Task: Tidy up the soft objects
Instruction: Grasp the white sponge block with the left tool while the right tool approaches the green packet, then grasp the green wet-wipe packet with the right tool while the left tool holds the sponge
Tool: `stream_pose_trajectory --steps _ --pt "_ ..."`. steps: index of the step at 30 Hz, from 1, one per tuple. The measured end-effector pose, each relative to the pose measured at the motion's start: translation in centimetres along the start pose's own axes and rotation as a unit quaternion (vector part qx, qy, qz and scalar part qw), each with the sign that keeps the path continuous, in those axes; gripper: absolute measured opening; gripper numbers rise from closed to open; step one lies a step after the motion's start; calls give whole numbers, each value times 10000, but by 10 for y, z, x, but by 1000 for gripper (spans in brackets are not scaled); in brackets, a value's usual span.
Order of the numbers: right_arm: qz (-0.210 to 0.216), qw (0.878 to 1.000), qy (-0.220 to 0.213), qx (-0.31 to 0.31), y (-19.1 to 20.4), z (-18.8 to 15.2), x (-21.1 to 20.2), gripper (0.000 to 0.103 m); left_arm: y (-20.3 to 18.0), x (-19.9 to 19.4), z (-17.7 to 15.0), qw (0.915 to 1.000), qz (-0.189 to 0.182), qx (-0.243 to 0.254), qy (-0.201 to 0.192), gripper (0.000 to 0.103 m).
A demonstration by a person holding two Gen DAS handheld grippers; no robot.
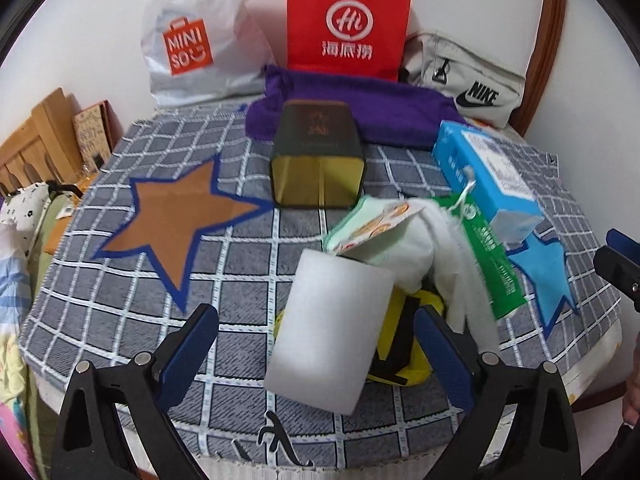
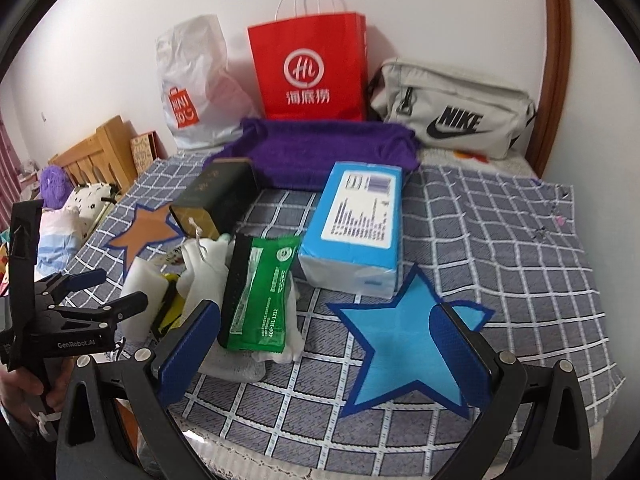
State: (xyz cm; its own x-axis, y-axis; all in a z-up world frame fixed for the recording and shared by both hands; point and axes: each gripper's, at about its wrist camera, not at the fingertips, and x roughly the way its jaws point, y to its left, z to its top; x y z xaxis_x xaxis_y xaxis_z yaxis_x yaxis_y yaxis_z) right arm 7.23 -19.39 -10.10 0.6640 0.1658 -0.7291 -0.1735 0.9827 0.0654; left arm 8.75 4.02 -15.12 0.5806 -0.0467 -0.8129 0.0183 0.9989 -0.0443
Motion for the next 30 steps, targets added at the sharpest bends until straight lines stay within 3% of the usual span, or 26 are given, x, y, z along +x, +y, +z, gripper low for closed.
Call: stream_pose_trajectory --steps 3,5,7,8,12,20,28,30 --pt "37 9999 129 -71 4 0 15 103 1 14 -2 9999 -84 16 137 88" --pt "68 9997 204 -125 7 0 22 103 3 19 -2 9996 -201 -28 175 66" --pt "105 9994 291 -130 9 0 30 103 7 22 -2 9992 -339 -118 202 51" --pt "134 9992 351 -110 9 0 34 103 10 23 -2 9987 -441 -158 190 48" --pt "384 9980 510 41 10 3 49 100 16 16 2 9989 -458 -135 33 48" --pt "489 9960 748 -35 24 10 75 76 35 4 11 9994 38 -304 -146 48" --pt "356 9946 917 -318 49 7 99 67 51 14 10 9984 -58 -563 -68 48" --pt "293 9942 947 -428 54 5 104 57 51 16 10 9983 -104 -574 -44 48"
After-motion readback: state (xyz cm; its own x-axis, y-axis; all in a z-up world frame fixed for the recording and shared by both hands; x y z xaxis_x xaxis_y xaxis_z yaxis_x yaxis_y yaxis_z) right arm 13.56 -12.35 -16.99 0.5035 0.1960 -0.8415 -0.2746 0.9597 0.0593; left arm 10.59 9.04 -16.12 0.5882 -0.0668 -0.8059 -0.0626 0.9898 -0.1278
